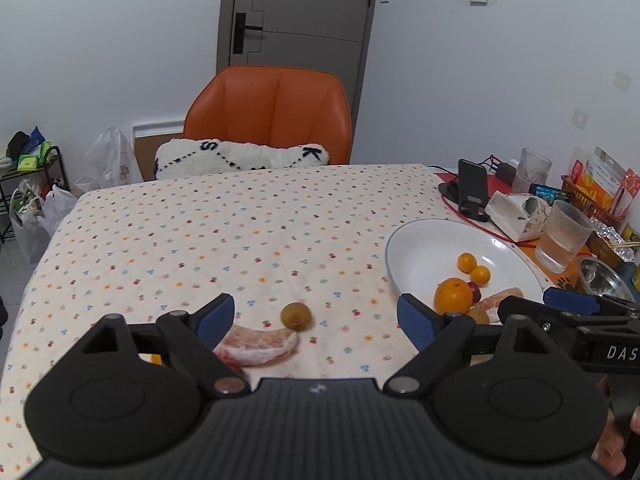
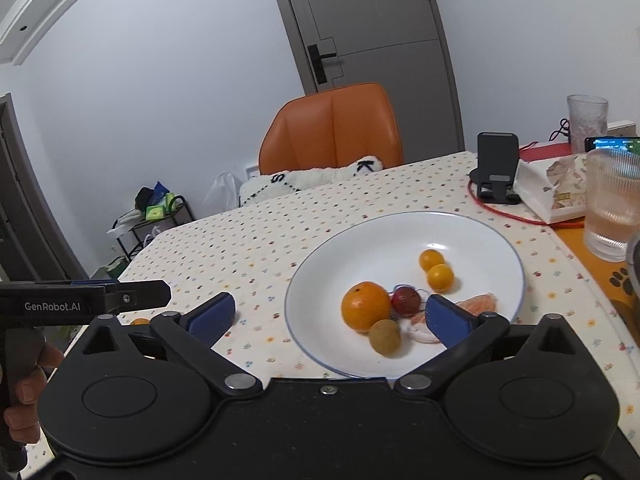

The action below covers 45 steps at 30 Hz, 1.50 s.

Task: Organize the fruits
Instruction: 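Move both grippers back toward the remaining loose fruits, then grasp the tangerine with the left gripper while the right gripper grasps the red plum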

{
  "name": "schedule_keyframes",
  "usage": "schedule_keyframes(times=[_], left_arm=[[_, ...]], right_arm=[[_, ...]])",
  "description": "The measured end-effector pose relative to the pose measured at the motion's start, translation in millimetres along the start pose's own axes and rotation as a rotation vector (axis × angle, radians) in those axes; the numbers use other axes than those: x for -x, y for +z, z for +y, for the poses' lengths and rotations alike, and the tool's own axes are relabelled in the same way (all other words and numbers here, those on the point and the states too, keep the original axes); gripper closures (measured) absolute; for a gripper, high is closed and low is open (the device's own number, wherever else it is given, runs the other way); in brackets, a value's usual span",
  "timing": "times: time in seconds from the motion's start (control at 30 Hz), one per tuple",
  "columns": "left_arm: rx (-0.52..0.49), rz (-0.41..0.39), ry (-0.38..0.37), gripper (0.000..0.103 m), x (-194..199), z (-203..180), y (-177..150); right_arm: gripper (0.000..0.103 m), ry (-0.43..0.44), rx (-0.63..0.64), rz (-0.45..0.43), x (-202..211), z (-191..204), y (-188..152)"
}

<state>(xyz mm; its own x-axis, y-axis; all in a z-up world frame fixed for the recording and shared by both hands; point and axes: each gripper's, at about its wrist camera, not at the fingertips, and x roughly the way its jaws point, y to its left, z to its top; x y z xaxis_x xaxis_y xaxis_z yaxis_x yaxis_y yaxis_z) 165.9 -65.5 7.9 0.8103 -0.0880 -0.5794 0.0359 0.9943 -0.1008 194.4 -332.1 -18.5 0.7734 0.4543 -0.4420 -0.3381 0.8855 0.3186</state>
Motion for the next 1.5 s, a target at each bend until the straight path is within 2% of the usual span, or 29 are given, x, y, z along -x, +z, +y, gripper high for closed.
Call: schedule_keyframes(times=[0.33,0.7,0.97,1.07,1.23,1.5], left_arm=[[0.027,0.001,0.03,0.016,4.7,20.1,-5.0],[0.07,0.031,0.059,0.016,6.2,50.7,-28.1],[0.087,0.021,0.069,0.019,1.6,63.0,-33.5],[0.095,0.019,0.075,0.023,-0.7,69.1,-34.9],[0.12,0.022,0.085,0.037,-6.4,82.4,-36.3],[0.141,0.03,0.089,0.05,-16.2,99.9,-38.9]], right_arm=[[0.0,0.045,-0.006,0.041,-14.6,11.8,-1.8],[0.001,0.078,0.024,0.07,-37.2,31.7,-8.5],[0.007,0.102,0.047,0.092,-47.8,45.5,-9.8],[0.01,0.11,0.056,0.101,-52.0,51.3,-11.3],[0.015,0.125,0.067,0.121,-59.1,60.7,-13.3],[0.026,0.148,0.087,0.165,-72.0,78.7,-18.5]])
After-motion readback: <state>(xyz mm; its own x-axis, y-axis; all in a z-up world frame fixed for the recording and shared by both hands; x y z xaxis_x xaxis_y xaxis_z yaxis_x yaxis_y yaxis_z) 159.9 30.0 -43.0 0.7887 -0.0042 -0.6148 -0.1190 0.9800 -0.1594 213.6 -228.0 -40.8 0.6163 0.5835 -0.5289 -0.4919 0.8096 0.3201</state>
